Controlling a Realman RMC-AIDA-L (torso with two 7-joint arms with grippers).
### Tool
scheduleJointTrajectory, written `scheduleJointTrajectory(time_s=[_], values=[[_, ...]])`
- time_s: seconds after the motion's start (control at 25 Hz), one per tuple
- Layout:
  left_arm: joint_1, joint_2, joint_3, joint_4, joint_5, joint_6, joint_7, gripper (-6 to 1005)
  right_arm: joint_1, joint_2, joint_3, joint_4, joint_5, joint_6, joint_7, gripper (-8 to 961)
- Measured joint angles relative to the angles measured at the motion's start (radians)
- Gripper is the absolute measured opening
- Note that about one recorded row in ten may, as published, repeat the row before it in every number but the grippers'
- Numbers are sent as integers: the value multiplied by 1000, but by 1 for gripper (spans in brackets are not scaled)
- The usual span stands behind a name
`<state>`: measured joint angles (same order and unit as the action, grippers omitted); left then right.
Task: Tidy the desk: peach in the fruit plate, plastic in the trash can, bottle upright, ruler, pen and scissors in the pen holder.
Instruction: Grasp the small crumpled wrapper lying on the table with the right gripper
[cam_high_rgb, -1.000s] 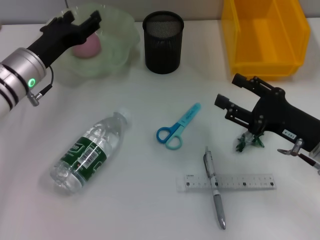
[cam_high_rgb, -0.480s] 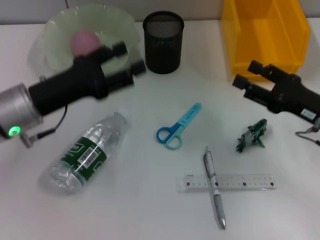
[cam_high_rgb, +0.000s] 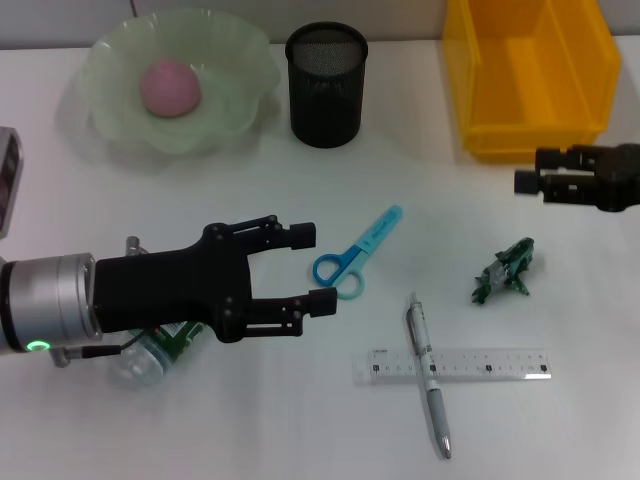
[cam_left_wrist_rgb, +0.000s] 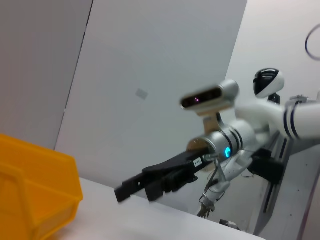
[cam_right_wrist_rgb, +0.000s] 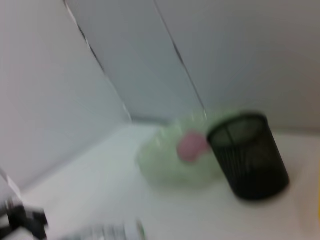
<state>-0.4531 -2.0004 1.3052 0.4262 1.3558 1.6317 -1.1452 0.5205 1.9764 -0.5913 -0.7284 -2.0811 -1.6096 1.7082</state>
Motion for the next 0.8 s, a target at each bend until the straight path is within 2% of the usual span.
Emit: scheduleJointTrajectory(time_s=[0.16,0.32,0.4,0.52,0.68,0.8], values=[[0,-5,-4,1,3,-1,15,822,85,-19,-48,-83,-220,-40,161,741],[-1,-5,-5,1,4,-3,17,822,136,-18,-134,-123,-327,-47,227,741],[-1,-5,-9,1,4,-5,17,822,151,-6,-178,-148,-365,-43,242,742],[0,-5,-20,2,4,-7,17,822,163,24,-225,-183,-409,-19,247,742],[1,-4,-24,2,4,-7,17,821,165,77,-289,-219,-497,63,255,742],[0,-5,-25,2,5,-7,17,821,164,99,-326,-222,-543,119,255,742]])
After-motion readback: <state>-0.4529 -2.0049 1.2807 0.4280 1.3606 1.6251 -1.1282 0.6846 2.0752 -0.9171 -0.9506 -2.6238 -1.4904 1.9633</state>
